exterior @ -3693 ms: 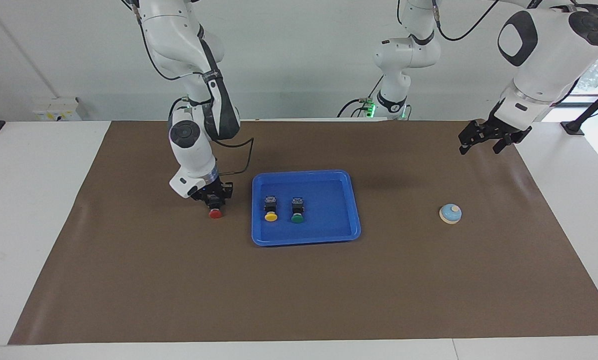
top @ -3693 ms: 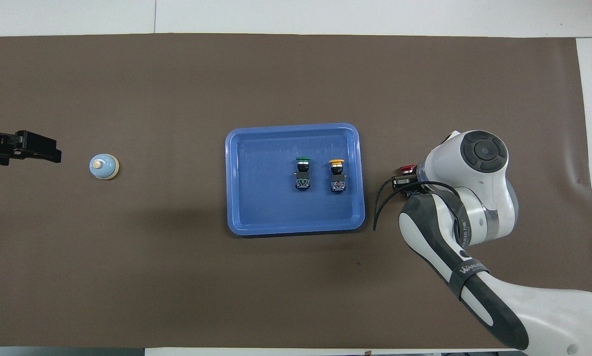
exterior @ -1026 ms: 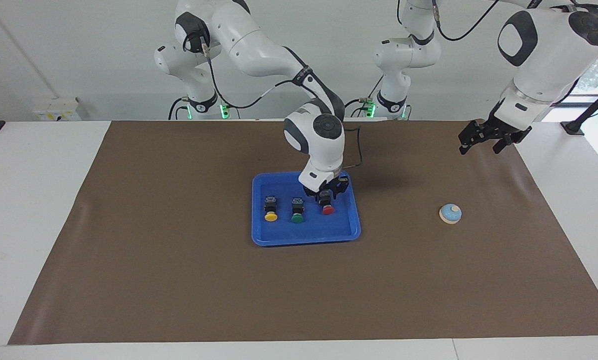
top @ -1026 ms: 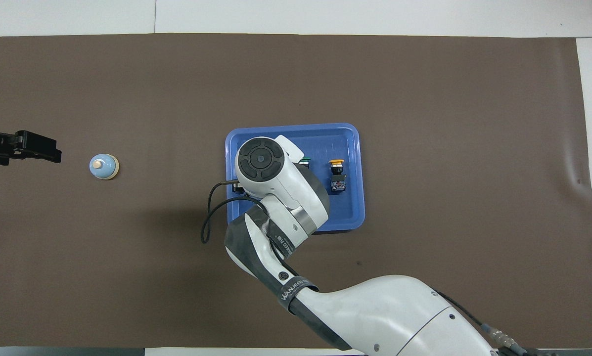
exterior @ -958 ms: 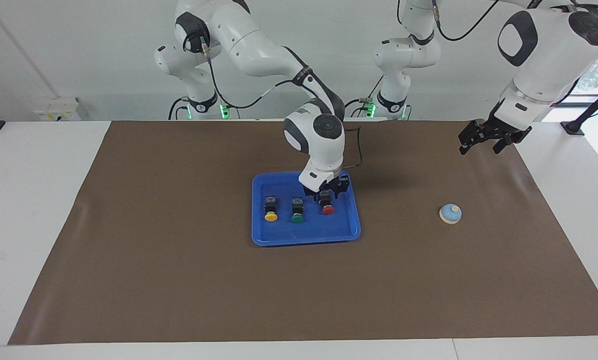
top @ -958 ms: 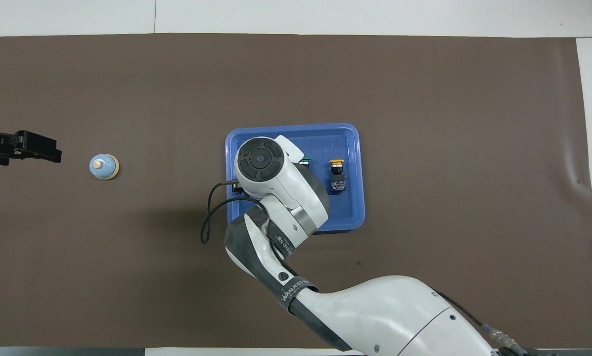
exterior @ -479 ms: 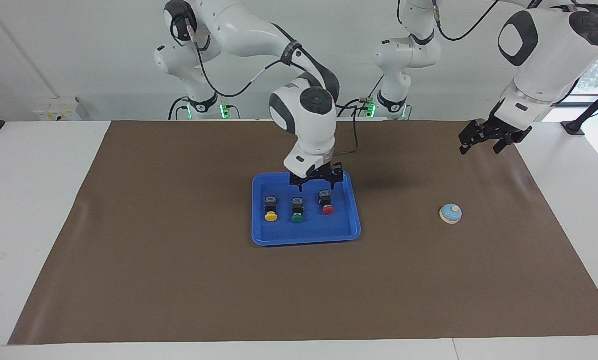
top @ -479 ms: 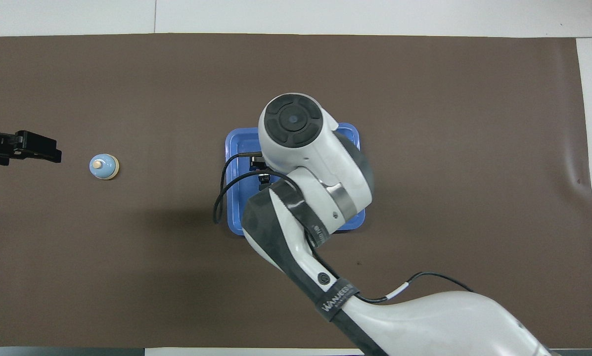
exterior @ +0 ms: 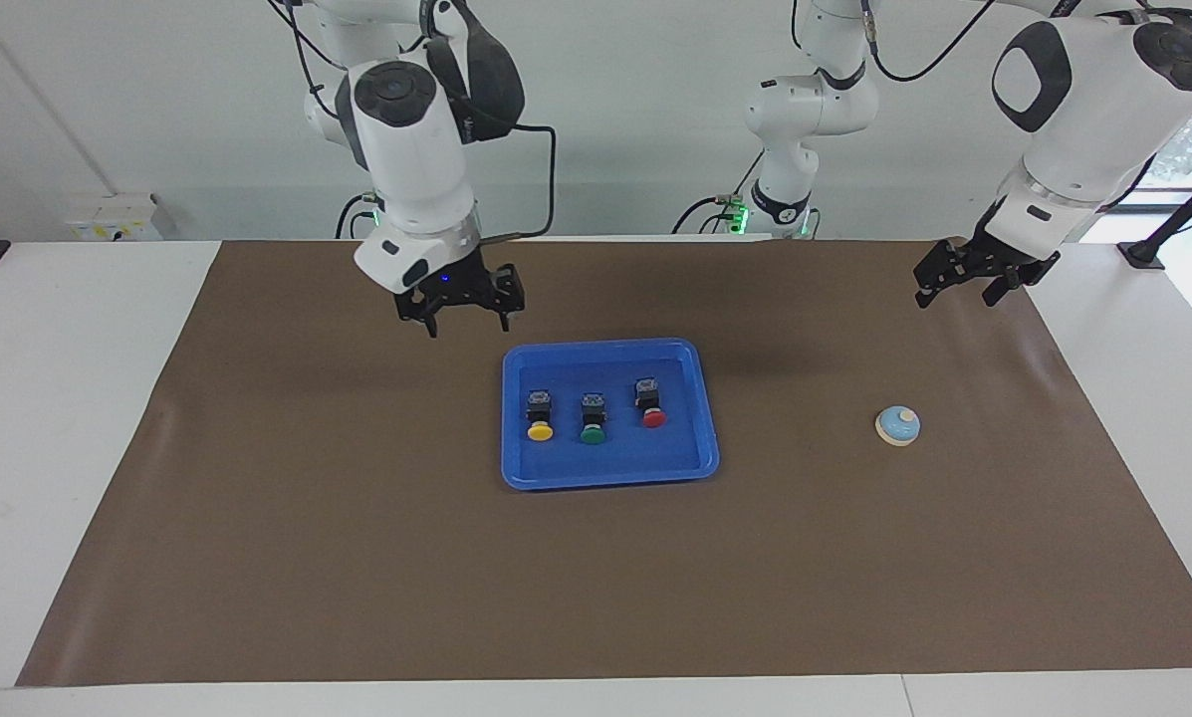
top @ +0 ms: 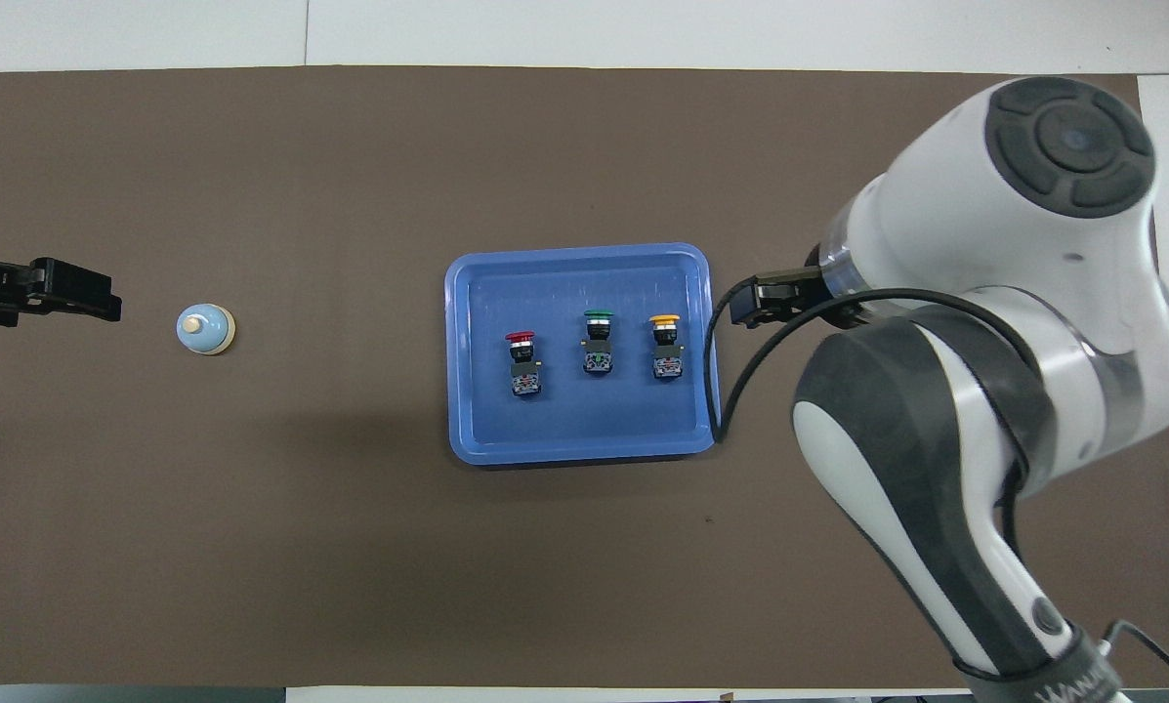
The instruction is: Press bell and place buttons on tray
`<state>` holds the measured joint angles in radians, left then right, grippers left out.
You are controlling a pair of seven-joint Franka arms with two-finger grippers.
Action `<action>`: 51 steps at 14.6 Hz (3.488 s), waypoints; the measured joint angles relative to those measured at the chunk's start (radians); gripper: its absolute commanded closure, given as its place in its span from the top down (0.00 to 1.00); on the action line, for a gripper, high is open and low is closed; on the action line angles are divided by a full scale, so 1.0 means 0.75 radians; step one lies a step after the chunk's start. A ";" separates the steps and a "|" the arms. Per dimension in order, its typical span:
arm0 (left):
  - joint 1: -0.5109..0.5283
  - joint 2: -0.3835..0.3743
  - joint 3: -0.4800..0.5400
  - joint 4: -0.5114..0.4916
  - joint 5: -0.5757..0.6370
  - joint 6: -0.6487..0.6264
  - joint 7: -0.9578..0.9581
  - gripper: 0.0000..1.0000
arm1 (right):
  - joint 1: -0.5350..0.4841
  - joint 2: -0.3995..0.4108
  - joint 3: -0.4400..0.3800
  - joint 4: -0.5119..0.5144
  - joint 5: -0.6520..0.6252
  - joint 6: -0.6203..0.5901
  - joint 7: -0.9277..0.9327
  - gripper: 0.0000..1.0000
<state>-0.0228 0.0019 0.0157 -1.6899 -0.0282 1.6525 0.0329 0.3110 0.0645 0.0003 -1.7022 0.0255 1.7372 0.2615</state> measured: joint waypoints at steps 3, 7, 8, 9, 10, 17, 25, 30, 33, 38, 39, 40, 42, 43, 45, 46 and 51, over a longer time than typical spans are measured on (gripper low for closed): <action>0.000 0.000 0.000 0.000 0.000 0.000 0.000 1.00 | -0.086 -0.134 0.001 -0.106 -0.022 -0.050 -0.078 1.00; 0.000 0.000 0.000 0.000 0.000 0.000 0.000 1.00 | -0.229 -0.193 0.001 -0.129 -0.024 -0.106 -0.205 1.00; 0.000 0.000 -0.001 0.000 0.000 0.000 0.000 1.00 | -0.259 -0.194 0.001 -0.129 -0.024 -0.106 -0.226 1.00; 0.000 0.000 -0.002 0.000 0.000 0.000 0.000 1.00 | -0.279 -0.194 0.001 -0.129 -0.024 -0.106 -0.235 1.00; -0.001 0.000 -0.003 0.000 0.000 0.000 0.000 1.00 | -0.287 -0.194 0.001 -0.129 -0.024 -0.105 -0.235 1.00; 0.000 0.000 0.000 0.000 0.000 0.000 0.000 1.00 | -0.326 -0.186 0.002 -0.064 -0.021 -0.209 -0.235 1.00; 0.059 0.002 0.017 -0.069 0.001 0.192 -0.011 0.00 | -0.360 -0.173 0.002 -0.054 -0.021 -0.220 -0.235 1.00; 0.107 0.080 0.016 -0.148 0.001 0.305 -0.012 0.00 | -0.360 -0.173 0.002 -0.054 -0.021 -0.220 -0.235 1.00; 0.104 0.169 0.001 -0.275 0.001 0.547 -0.012 0.00 | -0.360 -0.173 0.003 -0.054 -0.021 -0.220 -0.235 1.00; 0.104 0.254 -0.001 -0.416 0.001 0.799 -0.012 0.00 | -0.360 -0.173 0.003 -0.054 -0.021 -0.220 -0.235 1.00; 0.100 0.260 -0.002 -0.423 0.001 0.814 -0.011 0.00 | -0.360 -0.173 0.003 -0.054 -0.021 -0.220 -0.235 1.00; 0.092 0.262 -0.002 -0.430 0.001 0.823 -0.011 0.00 | -0.360 -0.173 0.003 -0.054 -0.021 -0.220 -0.235 1.00; 0.078 0.268 -0.002 -0.445 0.001 0.841 -0.011 0.00 | -0.360 -0.173 0.003 -0.054 -0.021 -0.220 -0.235 1.00; 0.074 0.274 -0.002 -0.459 0.001 0.855 -0.011 0.00 | -0.360 -0.173 0.003 -0.054 -0.021 -0.220 -0.235 1.00; 0.072 0.280 -0.002 -0.494 0.001 0.909 -0.011 0.00 | -0.360 -0.173 0.003 -0.054 -0.021 -0.220 -0.235 1.00; 0.072 0.274 -0.002 -0.504 0.001 0.921 -0.011 0.00 | -0.360 -0.173 0.003 -0.054 -0.021 -0.220 -0.235 1.00; 0.072 0.268 -0.002 -0.255 0.001 0.571 -0.011 0.29 | -0.360 -0.173 0.003 -0.054 -0.021 -0.220 -0.235 1.00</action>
<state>0.0313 0.2031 0.0140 -1.8812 -0.0274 2.0809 0.0248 0.0411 -0.0656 0.0026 -1.7426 0.0098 1.5725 0.0850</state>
